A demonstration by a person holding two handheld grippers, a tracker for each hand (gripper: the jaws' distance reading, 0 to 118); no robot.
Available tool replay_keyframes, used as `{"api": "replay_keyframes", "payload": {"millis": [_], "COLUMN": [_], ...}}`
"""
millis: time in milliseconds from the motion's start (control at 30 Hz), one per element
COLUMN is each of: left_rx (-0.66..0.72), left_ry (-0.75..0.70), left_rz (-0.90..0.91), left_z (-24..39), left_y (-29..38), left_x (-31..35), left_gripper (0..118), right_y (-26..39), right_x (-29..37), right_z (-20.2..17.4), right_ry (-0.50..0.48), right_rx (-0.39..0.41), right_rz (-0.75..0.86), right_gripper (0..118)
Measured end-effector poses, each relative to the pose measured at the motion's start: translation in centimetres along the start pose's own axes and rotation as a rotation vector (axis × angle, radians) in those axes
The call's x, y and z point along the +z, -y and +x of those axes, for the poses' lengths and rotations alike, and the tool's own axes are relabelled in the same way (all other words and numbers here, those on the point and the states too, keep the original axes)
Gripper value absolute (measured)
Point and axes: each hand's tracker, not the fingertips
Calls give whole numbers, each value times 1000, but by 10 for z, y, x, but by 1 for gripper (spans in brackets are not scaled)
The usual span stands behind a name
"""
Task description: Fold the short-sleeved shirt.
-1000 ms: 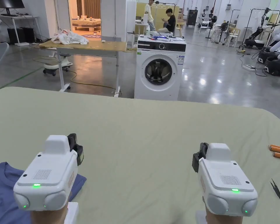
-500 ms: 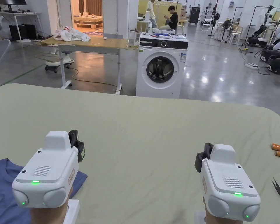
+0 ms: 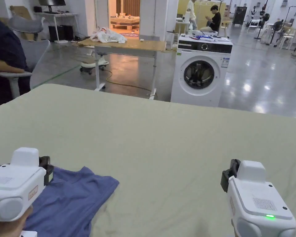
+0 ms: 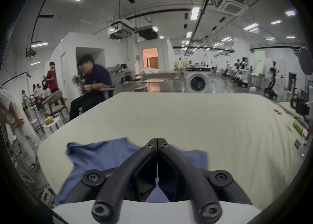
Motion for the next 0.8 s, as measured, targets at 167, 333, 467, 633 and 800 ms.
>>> {"api": "replay_keyframes", "payload": {"millis": [167,333,467,633,800], "left_rx": [30,134,197,176,92], "left_ry": [-26,47,145,135,89], "left_rz": [-191,-414,-530,-610,-663], "left_z": [-58,-97,-105,-94,-76], "left_y": [15,36,51,68,80], "left_x": [-12,-35,-50,-69,-79], "left_gripper": [0,0,0,74,81], "right_y": [4,9,12,16,20], "right_x": [-2,-4,-4,-6,-5], "right_z": [-7,-11,-13,-13,-12], "right_ry": [-19,-36,-43,-44,-41], "right_rx": [-9,13,24,27,32], "right_rz": [-23,-40,-51,-74,-89], "right_gripper": [3,3,3,3,2]}}
